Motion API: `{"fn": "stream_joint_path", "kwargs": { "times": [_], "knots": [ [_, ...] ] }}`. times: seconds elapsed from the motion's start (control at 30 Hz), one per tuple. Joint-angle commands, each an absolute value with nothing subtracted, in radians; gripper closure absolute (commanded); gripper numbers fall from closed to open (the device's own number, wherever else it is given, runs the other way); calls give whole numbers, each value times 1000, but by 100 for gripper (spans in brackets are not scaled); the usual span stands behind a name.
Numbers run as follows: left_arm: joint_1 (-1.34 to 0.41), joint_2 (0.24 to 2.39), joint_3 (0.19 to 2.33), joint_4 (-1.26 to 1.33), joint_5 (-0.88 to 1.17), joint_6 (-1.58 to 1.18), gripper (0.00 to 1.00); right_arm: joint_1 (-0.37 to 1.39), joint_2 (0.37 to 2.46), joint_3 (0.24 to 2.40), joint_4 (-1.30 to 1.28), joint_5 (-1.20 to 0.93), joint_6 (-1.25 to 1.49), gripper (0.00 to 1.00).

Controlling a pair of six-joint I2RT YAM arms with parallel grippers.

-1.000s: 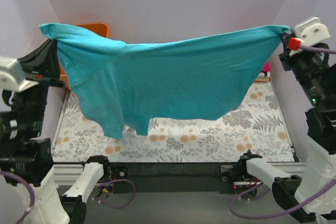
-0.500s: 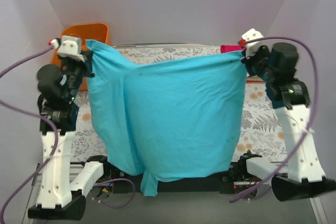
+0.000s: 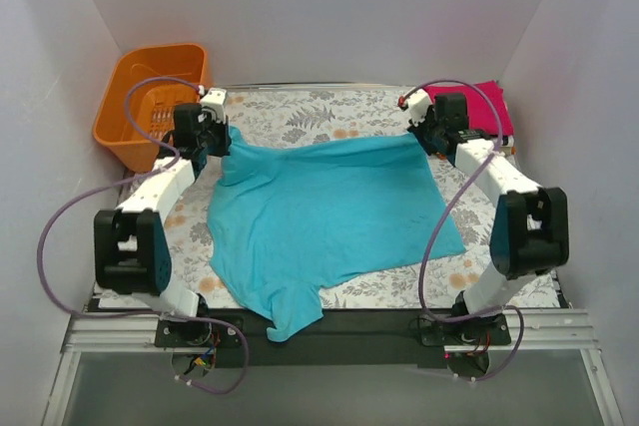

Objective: Fold and stack the t-shirts
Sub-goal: Flatten the tshirt out

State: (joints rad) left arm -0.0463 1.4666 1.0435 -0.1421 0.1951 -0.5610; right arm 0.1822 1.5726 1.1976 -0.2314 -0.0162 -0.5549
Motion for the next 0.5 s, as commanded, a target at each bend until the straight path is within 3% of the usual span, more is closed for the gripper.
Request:
{"fn": "stream_joint_path", "kwargs": {
  "times": [0.0,0.23,0.47],
  "knots": [
    [-74,1648,1152,-34,148,-549,100,181,1716,1293,-78,87,-572,99],
    [-86,1940,1406,-14,95,-577,100,181,1905,1453,-64,158,-594,99],
    [-89,2094,1578,-51,-14,-554,100,179,1994,1577,-87,190,-603,99]
  ]
}}
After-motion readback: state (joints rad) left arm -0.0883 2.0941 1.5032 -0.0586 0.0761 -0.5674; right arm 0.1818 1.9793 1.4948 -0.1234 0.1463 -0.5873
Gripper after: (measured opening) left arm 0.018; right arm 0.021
